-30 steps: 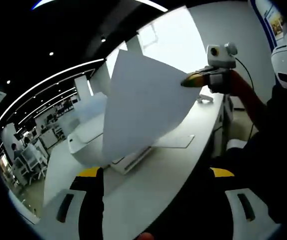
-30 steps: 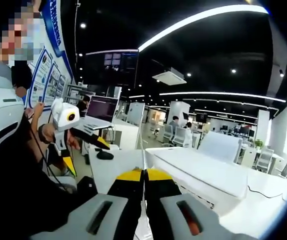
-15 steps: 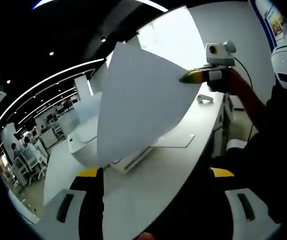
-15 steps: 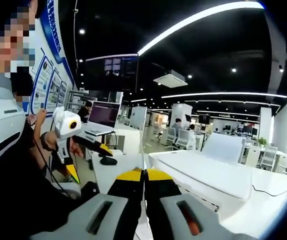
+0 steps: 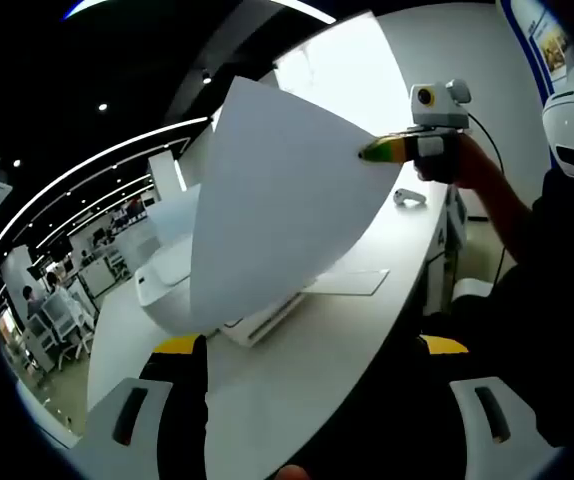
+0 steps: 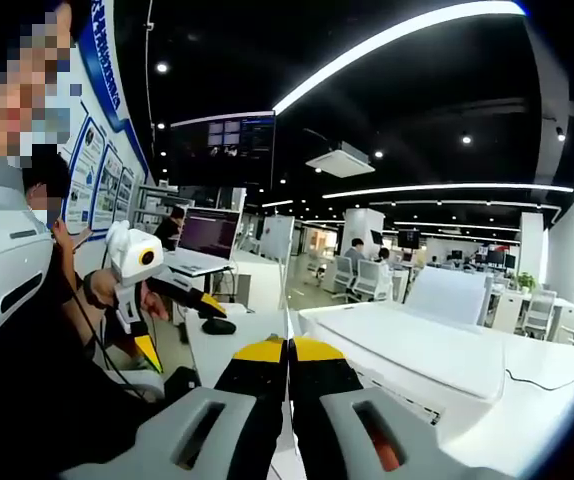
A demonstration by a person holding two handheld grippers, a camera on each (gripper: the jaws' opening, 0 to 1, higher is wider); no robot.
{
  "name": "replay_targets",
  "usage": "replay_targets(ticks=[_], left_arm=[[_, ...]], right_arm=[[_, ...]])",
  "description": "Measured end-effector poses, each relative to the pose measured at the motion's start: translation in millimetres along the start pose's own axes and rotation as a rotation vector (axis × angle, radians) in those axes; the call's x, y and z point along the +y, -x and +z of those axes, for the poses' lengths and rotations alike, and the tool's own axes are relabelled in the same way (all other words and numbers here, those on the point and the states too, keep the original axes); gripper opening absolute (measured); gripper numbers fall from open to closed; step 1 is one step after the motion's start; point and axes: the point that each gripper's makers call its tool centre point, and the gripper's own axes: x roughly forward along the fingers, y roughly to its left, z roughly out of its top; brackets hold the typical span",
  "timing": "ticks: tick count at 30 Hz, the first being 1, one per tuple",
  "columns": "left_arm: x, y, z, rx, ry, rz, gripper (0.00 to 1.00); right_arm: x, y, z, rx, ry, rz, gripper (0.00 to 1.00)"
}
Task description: Remove the paper from the printer output slot and place it on top of the printer
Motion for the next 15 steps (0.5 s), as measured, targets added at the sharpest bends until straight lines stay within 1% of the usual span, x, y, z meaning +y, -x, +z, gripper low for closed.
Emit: replay_targets(ticks=[7,15], left_arm=[[0.5,0.2,-0.2,0.000,0.001,0.002,0.88],[0.7,-0.5,0.1,-0.001,0.001,0.001,0.88]], right_arm=[[0.0,-0.1,1.2,0.001,-0.007,0.003,0.00],[-2.7,1.2,7.8,-0.012,-0.008,0.002,0.00]])
